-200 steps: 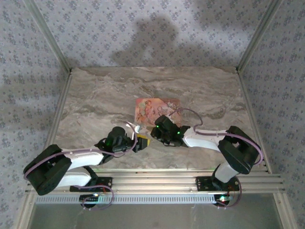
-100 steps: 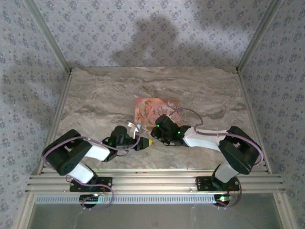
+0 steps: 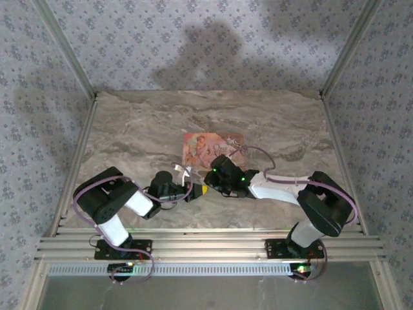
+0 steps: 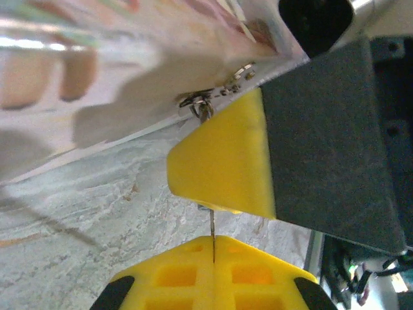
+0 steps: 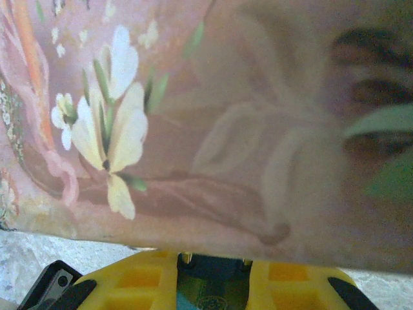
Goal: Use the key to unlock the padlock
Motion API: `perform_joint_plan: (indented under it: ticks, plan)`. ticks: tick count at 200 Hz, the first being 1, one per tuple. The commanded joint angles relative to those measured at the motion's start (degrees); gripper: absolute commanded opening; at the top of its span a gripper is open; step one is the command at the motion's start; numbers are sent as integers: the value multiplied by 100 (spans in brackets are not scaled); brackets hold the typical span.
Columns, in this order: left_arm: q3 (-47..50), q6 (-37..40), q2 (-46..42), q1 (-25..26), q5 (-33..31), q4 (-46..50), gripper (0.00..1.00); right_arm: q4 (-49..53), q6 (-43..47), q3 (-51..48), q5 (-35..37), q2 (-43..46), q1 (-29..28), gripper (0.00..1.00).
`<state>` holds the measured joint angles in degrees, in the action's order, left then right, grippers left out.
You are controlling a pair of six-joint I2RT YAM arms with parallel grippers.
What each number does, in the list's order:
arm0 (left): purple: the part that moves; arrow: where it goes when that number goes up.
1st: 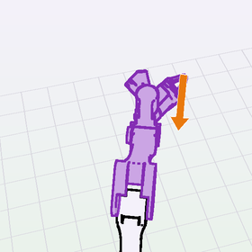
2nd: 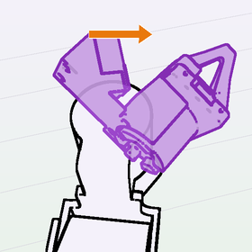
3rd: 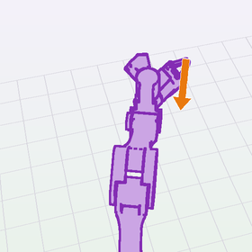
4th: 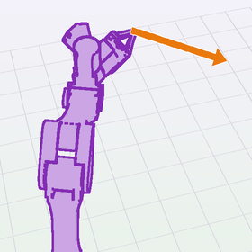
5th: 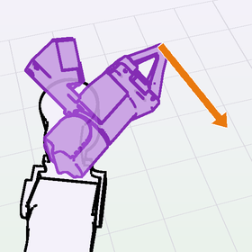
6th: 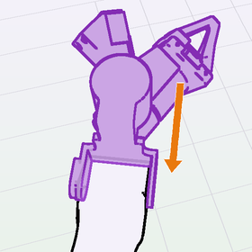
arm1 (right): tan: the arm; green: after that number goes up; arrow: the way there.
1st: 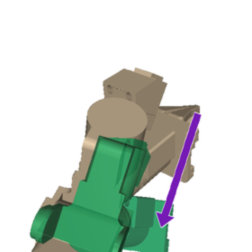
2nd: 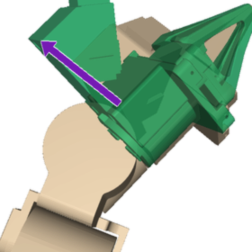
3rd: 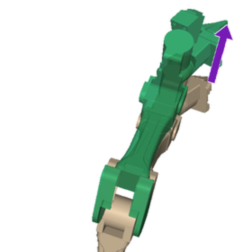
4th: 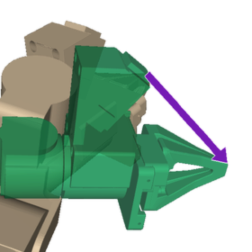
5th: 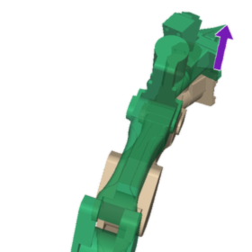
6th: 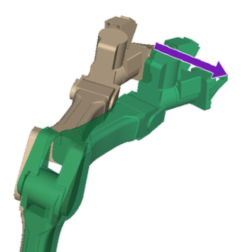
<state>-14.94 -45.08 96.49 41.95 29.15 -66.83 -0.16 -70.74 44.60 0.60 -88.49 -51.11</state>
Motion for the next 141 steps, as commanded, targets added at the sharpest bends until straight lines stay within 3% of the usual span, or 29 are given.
perform_joint_plan:
  ticks: [1, 75, 106, 141]
  plan:
    - [-20, 42, 20, -13, 79, -353, 0, -208, -62, -2, 1, 209, 24, 0]
    - [74, 186, -325, 128, -500, -327, 0, -313, -187, 20, -29, 105, 14, 0]
    - [70, 490, -793, 313, -1039, 98, 0, -138, -96, 95, -30, -15, -38, 0]
    - [-42, 582, -1054, 376, -1234, 423, 0, -210, -126, 65, -58, -170, -109, 0]
